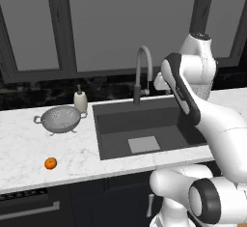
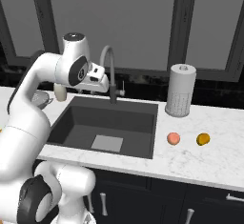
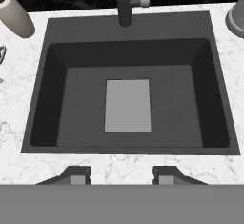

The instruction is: Put the colander in the sink, put the peach, mango, tangerine in the colander, and turn on the sink faucet and pour water over the colander.

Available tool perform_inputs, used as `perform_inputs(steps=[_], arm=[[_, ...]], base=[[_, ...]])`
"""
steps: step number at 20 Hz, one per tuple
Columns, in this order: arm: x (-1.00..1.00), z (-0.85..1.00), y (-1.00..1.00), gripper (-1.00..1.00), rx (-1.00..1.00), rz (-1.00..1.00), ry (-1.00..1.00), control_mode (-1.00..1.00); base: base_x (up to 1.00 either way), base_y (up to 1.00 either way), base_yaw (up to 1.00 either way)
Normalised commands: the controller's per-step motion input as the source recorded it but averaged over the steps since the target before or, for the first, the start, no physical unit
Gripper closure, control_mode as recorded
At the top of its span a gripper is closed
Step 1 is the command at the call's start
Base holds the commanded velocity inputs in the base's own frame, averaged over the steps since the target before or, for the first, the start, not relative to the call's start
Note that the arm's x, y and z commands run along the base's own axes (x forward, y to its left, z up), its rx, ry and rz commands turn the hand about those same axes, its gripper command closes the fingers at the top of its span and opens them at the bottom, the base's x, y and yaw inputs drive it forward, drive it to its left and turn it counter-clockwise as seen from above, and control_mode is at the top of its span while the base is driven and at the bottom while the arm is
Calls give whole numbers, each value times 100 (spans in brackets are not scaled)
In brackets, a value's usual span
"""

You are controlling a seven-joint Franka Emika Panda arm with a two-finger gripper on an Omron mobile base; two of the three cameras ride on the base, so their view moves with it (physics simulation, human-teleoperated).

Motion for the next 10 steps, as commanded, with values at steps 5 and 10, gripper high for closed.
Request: perform_inputs(steps=[5,10], arm=[[-16,0,18,-100,0,-2,-8,-100],[-29,0,94,-100,0,-6,-6,-100]], base=[[0,0,0],[0,0,0]])
